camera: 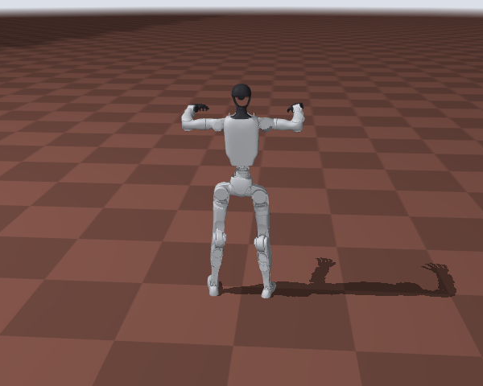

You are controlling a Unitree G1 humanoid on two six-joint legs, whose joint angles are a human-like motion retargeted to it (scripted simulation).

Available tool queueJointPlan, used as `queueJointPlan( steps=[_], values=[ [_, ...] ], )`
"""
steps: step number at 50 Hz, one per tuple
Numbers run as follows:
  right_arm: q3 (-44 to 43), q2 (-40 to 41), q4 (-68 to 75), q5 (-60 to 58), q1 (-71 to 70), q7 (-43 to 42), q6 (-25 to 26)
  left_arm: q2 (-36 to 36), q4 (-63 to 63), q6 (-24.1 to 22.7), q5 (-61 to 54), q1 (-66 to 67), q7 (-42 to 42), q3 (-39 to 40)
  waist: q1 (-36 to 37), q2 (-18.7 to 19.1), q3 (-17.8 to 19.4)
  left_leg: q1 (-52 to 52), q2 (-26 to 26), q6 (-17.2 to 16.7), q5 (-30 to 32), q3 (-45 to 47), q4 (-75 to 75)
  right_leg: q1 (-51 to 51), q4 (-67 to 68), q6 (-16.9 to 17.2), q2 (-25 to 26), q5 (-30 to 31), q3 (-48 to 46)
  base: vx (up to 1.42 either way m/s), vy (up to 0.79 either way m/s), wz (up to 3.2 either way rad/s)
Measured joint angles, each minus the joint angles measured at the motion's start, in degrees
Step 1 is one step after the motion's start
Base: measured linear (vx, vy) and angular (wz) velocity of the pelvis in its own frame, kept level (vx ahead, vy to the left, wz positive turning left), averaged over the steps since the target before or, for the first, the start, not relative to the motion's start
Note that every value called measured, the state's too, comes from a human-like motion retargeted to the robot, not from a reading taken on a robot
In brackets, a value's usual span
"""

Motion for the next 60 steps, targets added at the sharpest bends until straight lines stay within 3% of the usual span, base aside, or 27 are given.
queueJointPlan(
  steps=[12, 41, 52, 60],
  values=[
    [-9.51, 1.8, -1.83, 0.74, 9.74, 0.78, 0.02, -1.07, -0.02, 0.01, 0.18, -6.39, -0.26, -5.86, 1.69, 0.75, 0.62, -0.02, -0.03, 0.01, 0.06, 0.03, 0.04, -0.03, -0.02, 0.04, -0.02, 0.05, 0.14, 0.0, 0.0, 0.0],
    [-13.62, 2.28, -1.85, 0.48, 13.68, 0.53, 0.18, -1.21, 0.82, 0.22, 0.32, -9.88, -0.35, -9.14, 2.56, 1.36, 1.4, -0.17, -0.1, 0.0, 0.29, -0.02, 0.01, -0.12, -0.11, 0.01, -0.07, 0.23, 0.18, 0.0, 0.0, 0.0],
    [-11.42, 3.15, -2.46, 3.2, 12.59, 0.66, 0.47, -2.49, 0.55, 0.47, -1.37, -9.1, -0.88, -10.34, 2.55, 1.62, 3.33, 0.03, -0.02, 0.07, 0.3, 0.08, 0.24, -0.06, 0.18, -0.15, -0.02, 0.2, 0.46, 0.0, 0.0, 0.0],
    [-2.94, 6.38, -4.41, 9.03, 9.91, 2.85, 0.86, -5.53, -0.33, 1.5, -5.66, -5.62, -4.09, -13.49, 2.61, 1.75, 5.66, -0.16, 0.14, 0.17, 0.66, 0.4, 0.15, -0.82, 0.71, -0.12, 0.1, -0.02, 1.09, 0.0, 0.0, 0.0]
  ],
)
